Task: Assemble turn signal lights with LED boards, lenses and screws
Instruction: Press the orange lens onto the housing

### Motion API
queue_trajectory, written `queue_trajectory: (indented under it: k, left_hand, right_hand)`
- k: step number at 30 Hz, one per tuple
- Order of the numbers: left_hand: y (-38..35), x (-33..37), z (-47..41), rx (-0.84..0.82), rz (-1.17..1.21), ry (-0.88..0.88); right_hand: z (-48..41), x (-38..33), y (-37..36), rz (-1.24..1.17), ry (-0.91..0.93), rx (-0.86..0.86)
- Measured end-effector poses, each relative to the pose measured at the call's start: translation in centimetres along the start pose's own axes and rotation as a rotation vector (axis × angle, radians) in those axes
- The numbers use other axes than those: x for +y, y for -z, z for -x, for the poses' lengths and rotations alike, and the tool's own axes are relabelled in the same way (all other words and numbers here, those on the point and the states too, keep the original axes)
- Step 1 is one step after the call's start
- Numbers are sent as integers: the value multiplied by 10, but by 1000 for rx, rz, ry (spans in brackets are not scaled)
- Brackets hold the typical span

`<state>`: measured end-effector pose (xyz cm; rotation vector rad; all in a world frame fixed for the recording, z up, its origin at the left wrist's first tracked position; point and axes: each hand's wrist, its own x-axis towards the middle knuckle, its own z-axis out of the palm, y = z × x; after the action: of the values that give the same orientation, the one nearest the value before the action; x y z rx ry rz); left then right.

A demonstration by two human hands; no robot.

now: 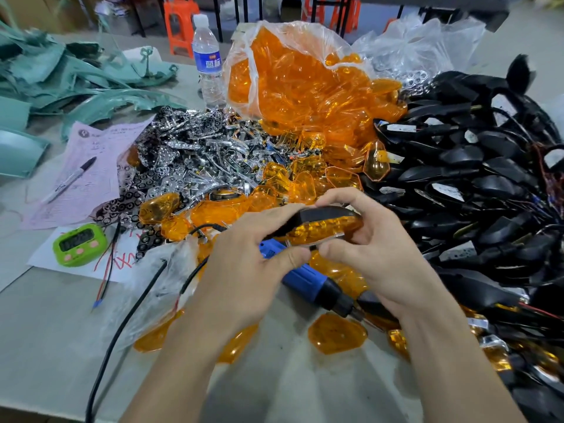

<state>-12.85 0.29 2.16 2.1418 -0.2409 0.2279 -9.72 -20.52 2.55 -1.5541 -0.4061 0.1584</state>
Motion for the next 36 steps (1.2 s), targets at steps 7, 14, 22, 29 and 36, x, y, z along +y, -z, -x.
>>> queue_trajectory:
  k: [7, 14, 22, 29, 36]
  left_hand:
    - [3, 8, -3, 11, -68, -41]
    - [11, 10, -3, -89, -57, -72]
    - [0, 13, 0, 22, -57, -21]
    - [-11, 11, -5, 211, -140, -48]
    - [-42, -1, -1, 377, 346, 163]
  right_hand:
    - [-2, -1, -4, -73, 95, 65]
    - [0, -2, -12, -108, 143, 70]
    - [2, 4, -26, -165, 110, 197]
    - [4, 12, -24, -252, -37, 319]
    - [1, 19, -35, -832, -144, 450]
